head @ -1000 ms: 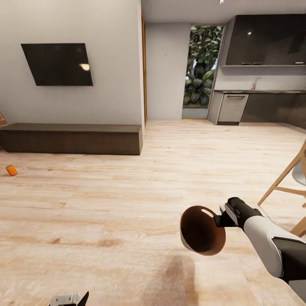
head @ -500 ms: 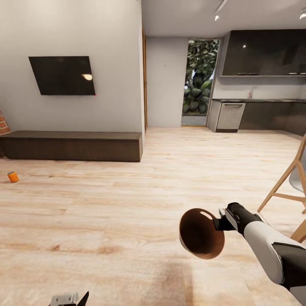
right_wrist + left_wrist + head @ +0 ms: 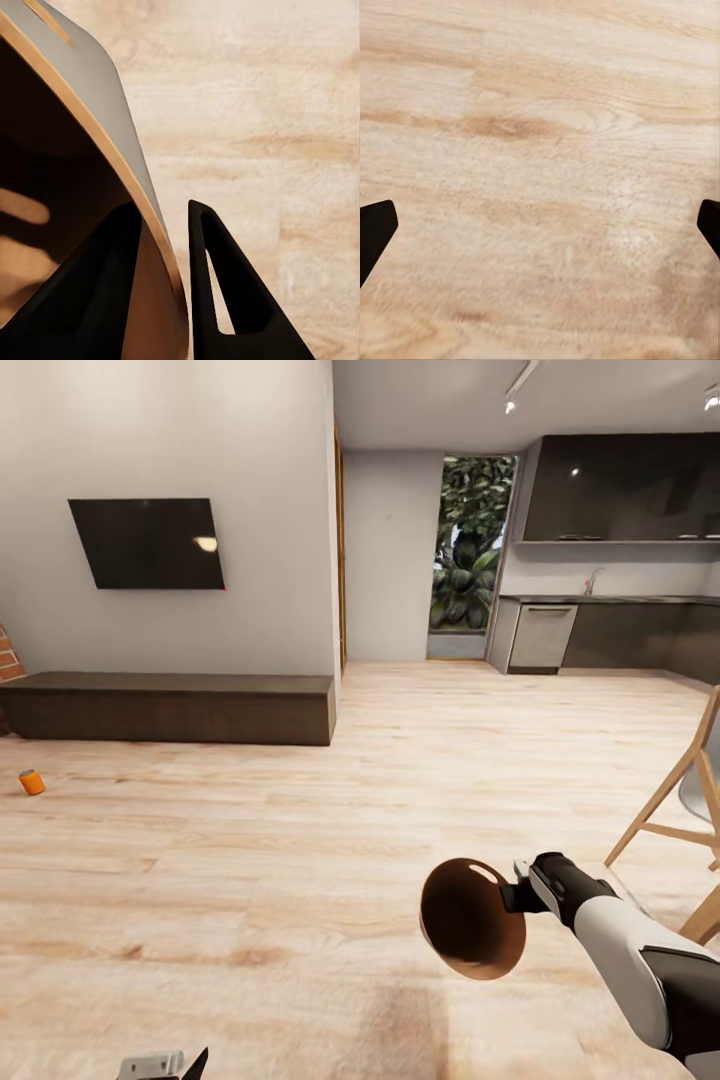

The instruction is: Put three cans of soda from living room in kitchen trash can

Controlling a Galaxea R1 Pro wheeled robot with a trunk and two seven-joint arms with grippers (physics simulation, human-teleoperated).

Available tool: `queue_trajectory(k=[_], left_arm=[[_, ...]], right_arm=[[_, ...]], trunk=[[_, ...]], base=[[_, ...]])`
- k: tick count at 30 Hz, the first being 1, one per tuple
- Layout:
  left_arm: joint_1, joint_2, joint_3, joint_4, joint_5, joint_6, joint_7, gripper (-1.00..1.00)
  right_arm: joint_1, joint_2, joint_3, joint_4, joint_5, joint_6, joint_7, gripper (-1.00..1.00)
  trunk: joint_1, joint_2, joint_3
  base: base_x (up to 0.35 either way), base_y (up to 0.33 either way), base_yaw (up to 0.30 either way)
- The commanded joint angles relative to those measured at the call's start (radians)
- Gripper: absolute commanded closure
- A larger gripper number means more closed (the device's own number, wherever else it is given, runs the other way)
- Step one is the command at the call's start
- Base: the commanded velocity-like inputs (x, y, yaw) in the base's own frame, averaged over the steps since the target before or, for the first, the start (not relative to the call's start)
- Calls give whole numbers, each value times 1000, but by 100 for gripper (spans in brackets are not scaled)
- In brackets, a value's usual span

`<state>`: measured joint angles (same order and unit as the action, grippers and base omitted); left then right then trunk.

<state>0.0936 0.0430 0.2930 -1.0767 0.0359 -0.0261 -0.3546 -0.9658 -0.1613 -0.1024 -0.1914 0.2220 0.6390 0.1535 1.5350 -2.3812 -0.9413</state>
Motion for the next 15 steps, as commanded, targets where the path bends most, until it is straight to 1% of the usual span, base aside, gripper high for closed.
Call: queue_trajectory(k=[1, 15], left_arm=[[0, 0, 0, 2, 0, 0, 0, -100], [-1, 0, 0, 10, 0, 0, 2, -100]], right_arm=[[1, 0, -9, -1, -12, -2, 3, 100], [26, 5, -11, -2, -11, -11, 15, 100]], trunk=[[-4, 7, 3], [-58, 105, 47]], base=[[0, 0, 0], [0, 0, 0]])
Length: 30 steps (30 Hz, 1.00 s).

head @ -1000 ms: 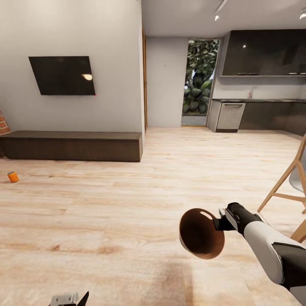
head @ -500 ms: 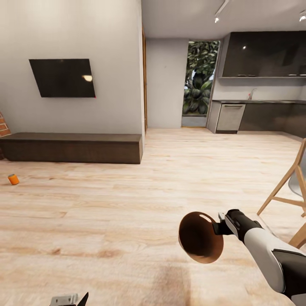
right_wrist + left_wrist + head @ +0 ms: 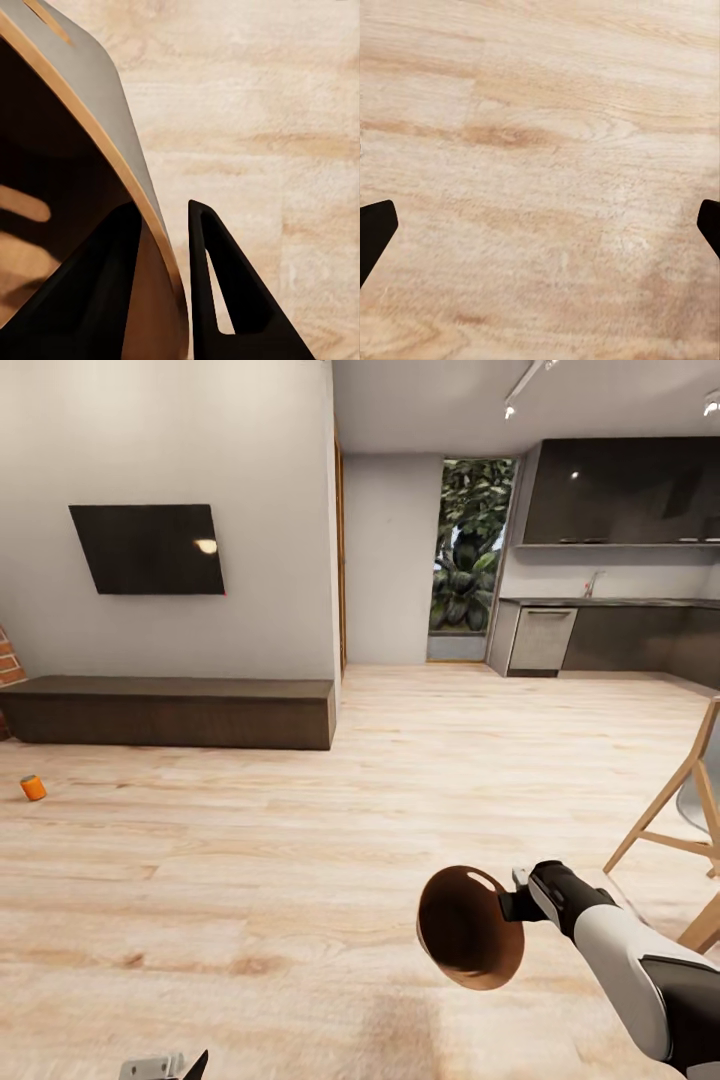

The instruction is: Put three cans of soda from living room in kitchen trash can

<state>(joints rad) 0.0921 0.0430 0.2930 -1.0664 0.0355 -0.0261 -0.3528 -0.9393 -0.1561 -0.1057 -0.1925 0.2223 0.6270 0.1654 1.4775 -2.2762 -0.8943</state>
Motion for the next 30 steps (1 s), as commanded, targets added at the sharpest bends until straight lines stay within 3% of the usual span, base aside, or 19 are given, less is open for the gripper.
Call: queue_trajectory(k=[1, 16, 30], left_arm=[[0, 0, 0, 0, 0, 0, 0, -100], [0, 0, -1, 2, 0, 0, 0, -100], [0, 0, -1, 2, 0, 0, 0, -100]], right_arm=[[0, 0, -8, -1, -11, 1, 3, 100], [23, 0, -11, -8, -12, -87, 7, 100], [70, -2, -14, -20, -12, -298, 27, 100]], trunk=[[-4, 7, 3], [-61, 112, 50], [-115, 210, 94]], base=[[0, 0, 0], [0, 0, 0], [0, 0, 0]])
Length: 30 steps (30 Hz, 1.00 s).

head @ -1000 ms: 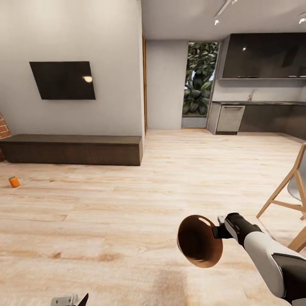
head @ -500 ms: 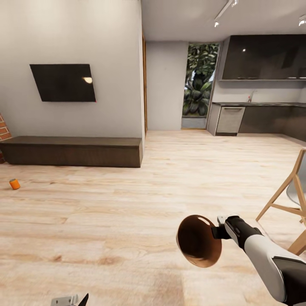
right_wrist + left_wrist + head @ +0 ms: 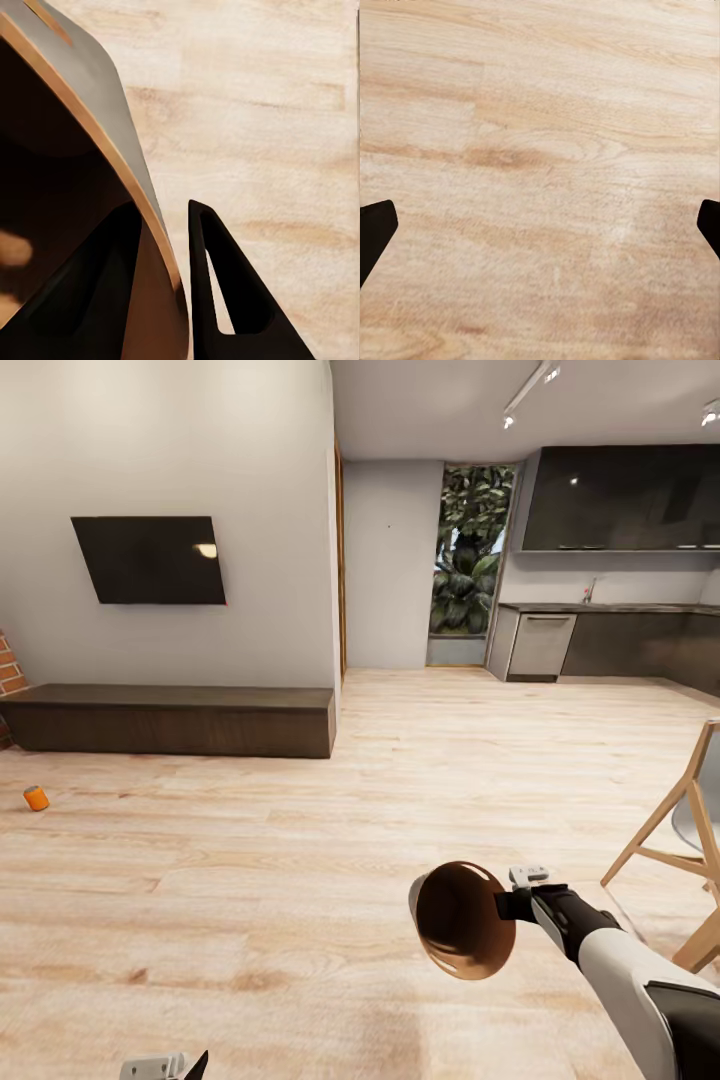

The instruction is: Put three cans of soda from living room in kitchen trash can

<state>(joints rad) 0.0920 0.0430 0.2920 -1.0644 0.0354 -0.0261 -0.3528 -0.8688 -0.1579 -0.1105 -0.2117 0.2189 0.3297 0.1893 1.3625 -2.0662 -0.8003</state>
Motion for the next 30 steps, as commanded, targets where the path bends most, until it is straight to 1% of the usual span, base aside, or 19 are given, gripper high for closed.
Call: queue_trajectory(k=[1, 5, 9, 10, 11, 13, 16, 17, 19, 24, 26, 27, 30], left_arm=[[0, 0, 0, 1, 0, 0, 0, -100], [0, 0, 0, 7, 0, 0, 0, -100], [-2, 0, 0, 11, 0, 0, 0, -100], [-3, 0, 0, 12, 0, 0, 0, -100], [-6, 0, 0, 13, 0, 0, 0, -100], [-8, 0, 0, 14, 0, 0, 0, -100], [-10, 0, 0, 14, 0, 0, 0, -100], [-11, 0, 0, 15, 0, 0, 0, -100], [-11, 0, 0, 15, 0, 0, 0, -100], [-12, 0, 0, 15, 0, 0, 0, -100], [-12, 0, 0, 15, 0, 0, 0, -100], [-12, 0, 0, 15, 0, 0, 0, -100], [-12, 0, 0, 15, 0, 0, 0, -100]], right_arm=[[5, 0, -9, -1, -9, -16, 3, 100], [30, 0, -9, -2, -9, -74, 4, 100], [49, -1, -16, -4, -9, -114, 9, 100], [53, -2, -21, -4, -9, -128, 11, 100], [62, -3, -36, -4, -9, -166, 21, 100], [71, -5, -51, -4, -9, -199, 40, 100], [90, -9, -73, -5, -8, -231, 76, 100], [105, -11, -84, -9, -8, -245, 95, 100], [124, -12, -91, -25, -9, -255, 107, 100], [201, -12, -99, -124, -9, -266, 122, 100], [242, -11, -100, -178, -9, -268, 125, 100], [283, -10, -101, -229, -10, -269, 127, 100], [335, -9, -102, -288, -13, -270, 129, 100]], trunk=[[-4, 7, 3], [-19, 35, 16], [-35, 63, 28], [-39, 70, 32], [-42, 77, 35], [-50, 91, 41], [-62, 112, 50], [-65, 119, 53], [-73, 133, 60], [-92, 168, 75], [-100, 182, 82], [-104, 189, 85], [-115, 210, 94]], base=[[0, 0, 0], [0, 0, 0], [0, 0, 0], [0, 0, 0], [0, 0, 0], [0, 0, 0], [0, 0, 0], [0, 0, 0], [0, 0, 0], [0, 0, 0], [0, 0, 0], [0, 0, 0], [0, 0, 0]])
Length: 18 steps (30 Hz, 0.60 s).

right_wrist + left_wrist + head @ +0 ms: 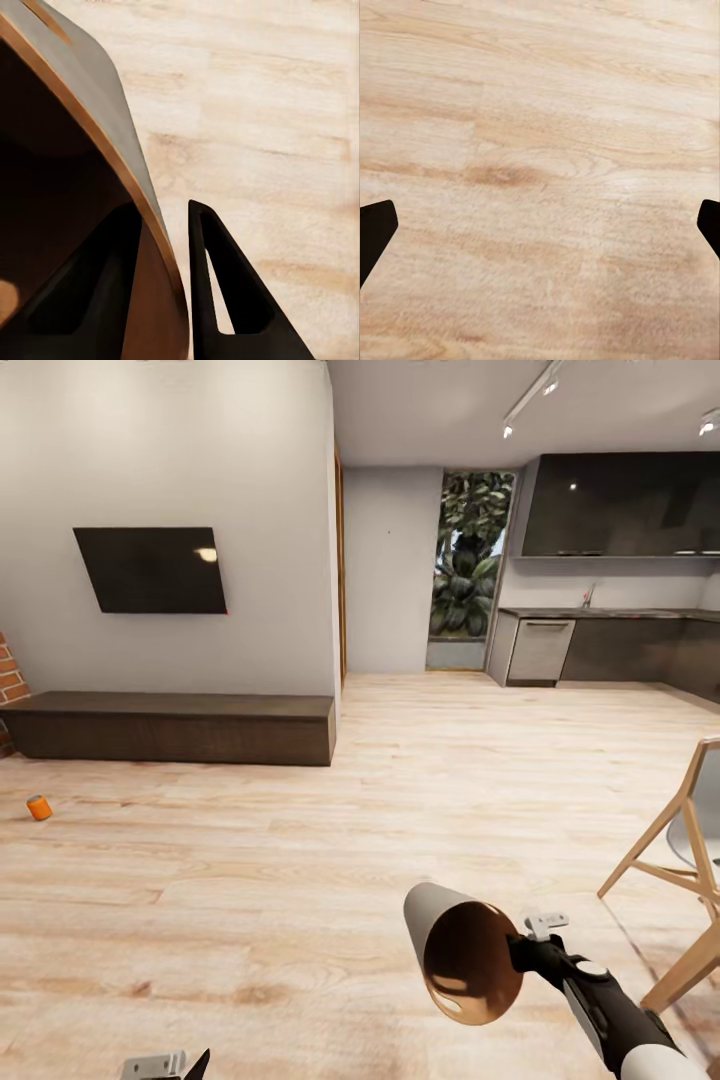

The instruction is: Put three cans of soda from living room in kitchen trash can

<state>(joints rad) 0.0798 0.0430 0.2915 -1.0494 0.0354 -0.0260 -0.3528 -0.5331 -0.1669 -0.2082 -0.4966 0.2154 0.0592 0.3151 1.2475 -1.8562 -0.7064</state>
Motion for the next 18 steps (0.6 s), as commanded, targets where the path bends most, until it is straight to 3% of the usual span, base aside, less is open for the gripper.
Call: queue_trajectory(k=[1, 18], left_arm=[[0, 0, 0, 0, 0, 0, 0, -100], [-2, 0, 0, 20, 0, -2, 4, -100]], right_arm=[[14, 0, -5, -17, -12, 0, 3, 100], [202, -18, -6, -143, -41, -47, 11, 100]], trunk=[[-4, 7, 3], [-69, 126, 57]], base=[[0, 0, 0], [0, 0, 0]])
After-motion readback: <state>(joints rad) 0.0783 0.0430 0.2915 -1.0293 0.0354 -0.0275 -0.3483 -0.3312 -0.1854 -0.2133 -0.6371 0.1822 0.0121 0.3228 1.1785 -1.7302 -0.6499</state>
